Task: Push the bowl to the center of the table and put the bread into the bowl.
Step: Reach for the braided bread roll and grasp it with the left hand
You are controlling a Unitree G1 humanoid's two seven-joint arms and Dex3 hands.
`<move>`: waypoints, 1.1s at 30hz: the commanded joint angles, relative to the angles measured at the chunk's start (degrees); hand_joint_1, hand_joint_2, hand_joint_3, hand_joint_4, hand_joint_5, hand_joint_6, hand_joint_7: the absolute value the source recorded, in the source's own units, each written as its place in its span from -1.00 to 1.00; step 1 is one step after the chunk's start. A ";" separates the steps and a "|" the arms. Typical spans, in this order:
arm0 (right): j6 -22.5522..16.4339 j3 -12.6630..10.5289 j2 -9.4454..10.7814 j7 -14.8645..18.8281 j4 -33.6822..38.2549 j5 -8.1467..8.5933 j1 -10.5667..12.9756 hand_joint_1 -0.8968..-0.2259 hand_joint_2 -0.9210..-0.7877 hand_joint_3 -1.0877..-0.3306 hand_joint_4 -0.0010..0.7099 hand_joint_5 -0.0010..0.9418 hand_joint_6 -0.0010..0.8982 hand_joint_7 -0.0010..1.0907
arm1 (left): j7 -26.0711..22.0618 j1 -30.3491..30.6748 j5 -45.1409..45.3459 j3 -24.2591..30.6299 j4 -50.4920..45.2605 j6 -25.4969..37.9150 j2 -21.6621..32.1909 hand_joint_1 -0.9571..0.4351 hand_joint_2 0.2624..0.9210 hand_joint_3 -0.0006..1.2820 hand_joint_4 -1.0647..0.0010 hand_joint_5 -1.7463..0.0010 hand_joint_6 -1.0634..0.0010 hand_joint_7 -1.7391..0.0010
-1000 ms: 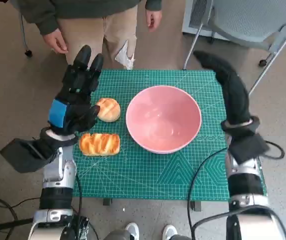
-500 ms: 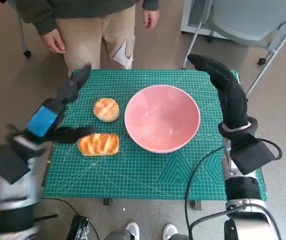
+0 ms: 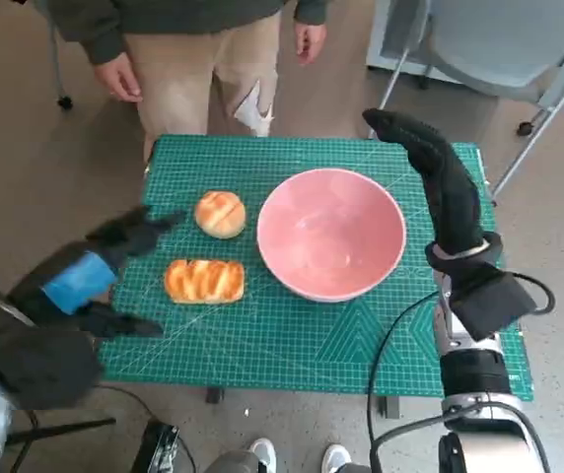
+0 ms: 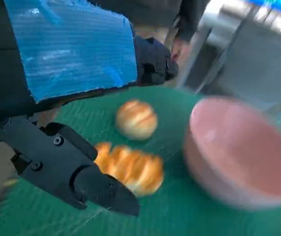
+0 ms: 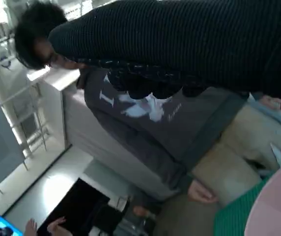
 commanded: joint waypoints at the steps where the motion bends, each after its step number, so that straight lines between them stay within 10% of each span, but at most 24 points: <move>1: 1.10 0.12 0.01 0.65 -0.05 0.44 1.67 -0.37 -1.00 -0.29 -0.46 -1.00 -0.57 -0.77 | -0.82 -1.47 3.24 -3.83 -1.42 3.37 1.37 0.03 0.12 -0.99 0.84 0.99 0.48 0.99; 33: 3.12 -0.69 -0.39 2.32 -3.78 2.47 4.28 -0.42 -1.00 -0.31 -0.49 -1.00 -0.62 -0.71 | 2.74 -16.89 17.86 -22.98 21.26 1.92 -5.57 -0.29 0.22 -0.98 0.82 1.00 0.50 1.00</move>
